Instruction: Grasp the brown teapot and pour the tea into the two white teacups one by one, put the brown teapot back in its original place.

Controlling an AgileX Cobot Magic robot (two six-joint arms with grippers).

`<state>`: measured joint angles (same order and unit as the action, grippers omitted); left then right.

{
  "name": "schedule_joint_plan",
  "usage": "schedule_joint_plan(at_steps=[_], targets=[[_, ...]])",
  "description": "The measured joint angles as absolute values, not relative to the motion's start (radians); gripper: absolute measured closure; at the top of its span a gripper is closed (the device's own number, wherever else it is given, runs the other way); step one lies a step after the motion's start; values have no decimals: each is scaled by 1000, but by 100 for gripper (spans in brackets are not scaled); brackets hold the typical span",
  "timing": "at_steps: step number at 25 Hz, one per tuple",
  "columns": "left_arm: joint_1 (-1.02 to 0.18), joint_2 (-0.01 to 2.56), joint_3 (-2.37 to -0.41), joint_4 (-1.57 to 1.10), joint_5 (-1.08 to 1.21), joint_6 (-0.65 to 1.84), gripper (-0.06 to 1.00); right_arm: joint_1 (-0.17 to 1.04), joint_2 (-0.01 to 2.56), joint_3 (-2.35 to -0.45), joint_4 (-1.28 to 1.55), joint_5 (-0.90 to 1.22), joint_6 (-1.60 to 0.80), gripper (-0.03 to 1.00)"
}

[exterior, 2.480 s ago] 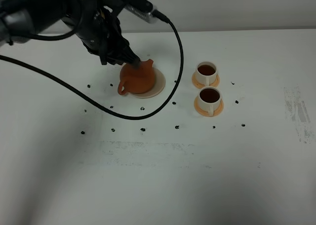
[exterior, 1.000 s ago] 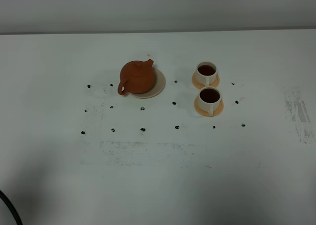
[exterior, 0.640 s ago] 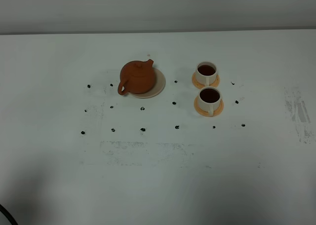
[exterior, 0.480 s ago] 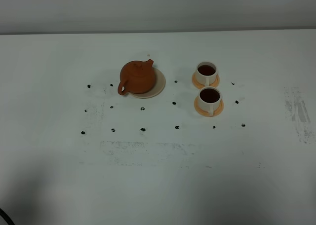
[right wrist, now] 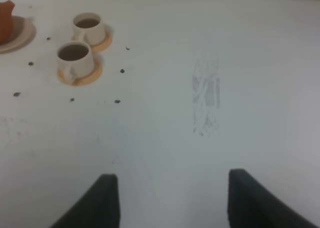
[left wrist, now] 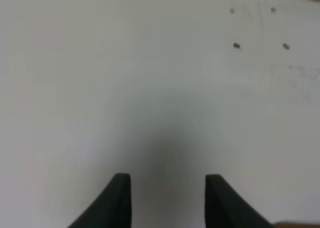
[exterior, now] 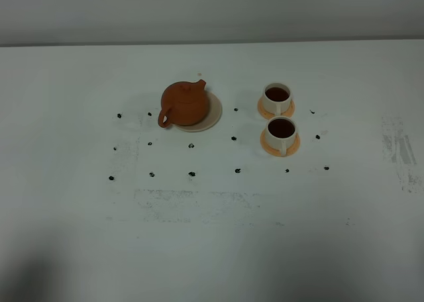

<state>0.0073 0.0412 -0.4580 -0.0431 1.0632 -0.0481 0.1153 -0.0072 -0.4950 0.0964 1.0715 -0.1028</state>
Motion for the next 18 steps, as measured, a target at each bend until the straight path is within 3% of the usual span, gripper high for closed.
schedule_joint_plan(at_steps=[18], targets=[[10, -3, -458, -43, 1066, -39, 56, 115, -7, -495, 96, 1071, -103, 47]])
